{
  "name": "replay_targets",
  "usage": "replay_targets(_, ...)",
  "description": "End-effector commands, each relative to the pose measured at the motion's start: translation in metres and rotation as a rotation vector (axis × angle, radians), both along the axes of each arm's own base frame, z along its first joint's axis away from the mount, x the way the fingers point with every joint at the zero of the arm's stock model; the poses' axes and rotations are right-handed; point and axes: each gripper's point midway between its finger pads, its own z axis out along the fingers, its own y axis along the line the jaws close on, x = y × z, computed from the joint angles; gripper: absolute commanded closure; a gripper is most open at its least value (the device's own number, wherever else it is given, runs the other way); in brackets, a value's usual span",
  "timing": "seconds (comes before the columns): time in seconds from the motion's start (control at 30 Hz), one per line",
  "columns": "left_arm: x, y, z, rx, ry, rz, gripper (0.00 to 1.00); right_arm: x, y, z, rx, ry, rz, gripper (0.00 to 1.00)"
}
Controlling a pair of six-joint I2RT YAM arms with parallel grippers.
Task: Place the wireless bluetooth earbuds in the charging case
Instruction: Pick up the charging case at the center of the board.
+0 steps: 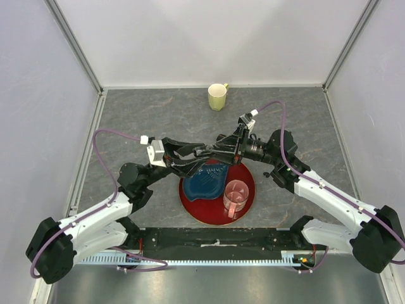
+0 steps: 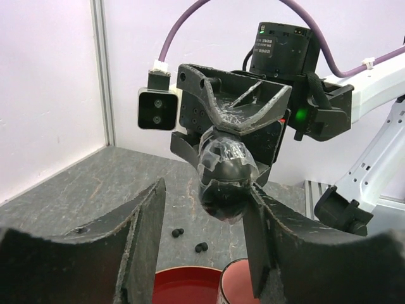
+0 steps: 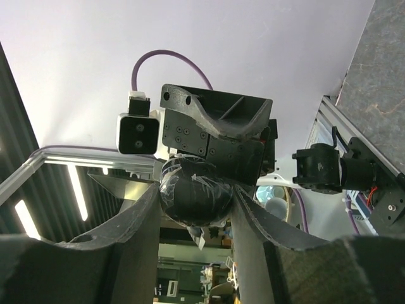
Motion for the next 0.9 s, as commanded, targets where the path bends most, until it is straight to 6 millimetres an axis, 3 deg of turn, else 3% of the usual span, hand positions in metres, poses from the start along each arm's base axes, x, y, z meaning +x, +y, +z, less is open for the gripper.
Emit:
replay_targets(0.0, -0.006, 0.0, 0.021, -0.07, -0.04, -0.03, 0.45, -0.006, -0.004, 0.019, 0.067, -0.035, 0.02, 0.9)
replay_targets(0.27, -0.005, -0.005, 0.022, -0.075, -0.037, -0.058, 0.49, -0.006, -0.003, 0.014, 0.068, -0.014, 0.031, 0.9)
replay_targets(0.87, -0.004, -0.009, 0.024, -0.058, -0.025, -0.065, 0.42, -0.003, -0.002, 0.005, 0.043, -0.001, 0.016, 0.9)
